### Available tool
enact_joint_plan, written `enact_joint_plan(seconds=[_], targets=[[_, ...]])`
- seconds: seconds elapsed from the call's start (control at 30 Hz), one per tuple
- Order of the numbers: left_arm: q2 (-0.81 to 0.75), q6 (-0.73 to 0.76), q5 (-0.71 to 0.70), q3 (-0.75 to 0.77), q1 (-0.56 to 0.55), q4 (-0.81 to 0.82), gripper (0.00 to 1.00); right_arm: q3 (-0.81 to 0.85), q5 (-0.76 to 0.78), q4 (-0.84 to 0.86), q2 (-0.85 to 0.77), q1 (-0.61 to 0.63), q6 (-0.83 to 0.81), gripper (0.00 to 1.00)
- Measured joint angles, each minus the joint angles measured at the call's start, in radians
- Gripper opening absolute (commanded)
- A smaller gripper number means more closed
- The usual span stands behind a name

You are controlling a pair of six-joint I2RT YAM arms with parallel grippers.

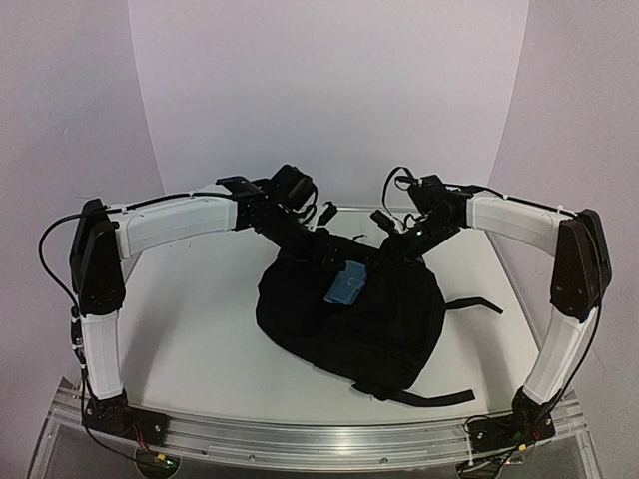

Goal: Pack the student bag
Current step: Place the personal item in the student bag.

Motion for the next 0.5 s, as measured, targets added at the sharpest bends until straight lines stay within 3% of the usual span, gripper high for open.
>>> enact_joint_plan(seconds=[0.33, 0.5], targets=[[0.094, 0.003, 0.079, 0.029, 0.013, 0.012, 0.57, 0.0, 0.014, 0.001, 0.0, 0.002, 0.0, 0.0], [0.169, -0.012, 0.137, 0.044, 0.034, 0.029, 0.59, 0.0, 0.019, 0.002, 0.0, 0.002, 0.0, 0.0]])
